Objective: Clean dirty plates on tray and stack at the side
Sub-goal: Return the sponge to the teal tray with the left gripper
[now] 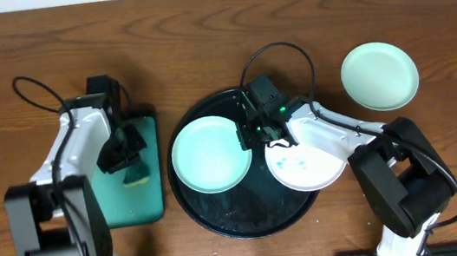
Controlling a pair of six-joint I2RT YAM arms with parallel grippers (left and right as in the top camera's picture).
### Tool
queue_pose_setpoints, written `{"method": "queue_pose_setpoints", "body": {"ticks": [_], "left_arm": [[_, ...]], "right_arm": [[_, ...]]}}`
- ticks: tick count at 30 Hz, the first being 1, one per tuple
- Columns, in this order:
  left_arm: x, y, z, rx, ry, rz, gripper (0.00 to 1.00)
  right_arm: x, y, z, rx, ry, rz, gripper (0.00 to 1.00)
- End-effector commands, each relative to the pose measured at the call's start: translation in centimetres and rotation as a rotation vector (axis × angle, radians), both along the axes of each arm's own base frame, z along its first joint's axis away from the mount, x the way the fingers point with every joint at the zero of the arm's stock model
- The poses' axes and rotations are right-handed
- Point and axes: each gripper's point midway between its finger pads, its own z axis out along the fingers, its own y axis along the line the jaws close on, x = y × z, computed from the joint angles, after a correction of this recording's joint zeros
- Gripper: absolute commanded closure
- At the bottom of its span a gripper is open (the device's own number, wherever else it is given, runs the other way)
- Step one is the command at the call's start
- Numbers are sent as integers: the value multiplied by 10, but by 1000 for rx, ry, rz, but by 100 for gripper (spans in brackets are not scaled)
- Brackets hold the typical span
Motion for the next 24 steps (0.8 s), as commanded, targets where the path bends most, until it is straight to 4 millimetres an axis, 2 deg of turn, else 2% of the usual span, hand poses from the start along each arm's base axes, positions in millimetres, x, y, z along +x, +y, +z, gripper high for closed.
{"method": "queue_pose_setpoints", "body": {"ticks": [1,2,4,7,10,13,17,21,24], "left_arm": [[-4,1,-9,0,29,-2,64],[-4,1,-9,0,29,-2,50],[-4,1,-7,-1,26,-2,39],[-4,0,-4,-5,18,-2,37],[-3,-5,9,-32,-17,-2,37],[-1,-15,35,-90,-96,-3,37],[-1,-29,80,-146,-237,-32,34],[-12,-42,120,-156,-360,-86,24],[-23,-52,139,-163,-414,-124,22]], "right_arm": [[-15,-10,-24,-65,56,-3,98],[-15,-10,-24,-65,56,-3,98],[-15,-10,-24,-65,56,-3,98],[-15,-10,-24,-65,56,-3,98],[-15,-10,-24,-64,56,-3,98],[-15,-10,-23,-63,56,-3,98],[-18,-2,-19,-17,73,13,98],[-16,5,-2,59,95,-24,98],[-14,8,17,119,98,-38,98]]}}
